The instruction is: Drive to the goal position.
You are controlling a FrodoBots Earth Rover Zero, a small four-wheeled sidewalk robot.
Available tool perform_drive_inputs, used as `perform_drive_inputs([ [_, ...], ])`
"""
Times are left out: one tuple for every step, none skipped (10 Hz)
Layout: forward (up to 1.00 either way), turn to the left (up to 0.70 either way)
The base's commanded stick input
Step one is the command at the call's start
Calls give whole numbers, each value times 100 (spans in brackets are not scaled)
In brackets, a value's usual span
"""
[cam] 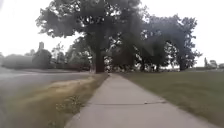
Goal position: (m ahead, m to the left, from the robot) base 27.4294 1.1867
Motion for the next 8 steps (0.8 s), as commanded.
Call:
perform_drive_inputs([
  [100, -18],
  [100, -39],
  [100, -40],
  [100, -40],
  [100, -11],
  [100, -3],
  [100, 0],
  [100, 0],
])
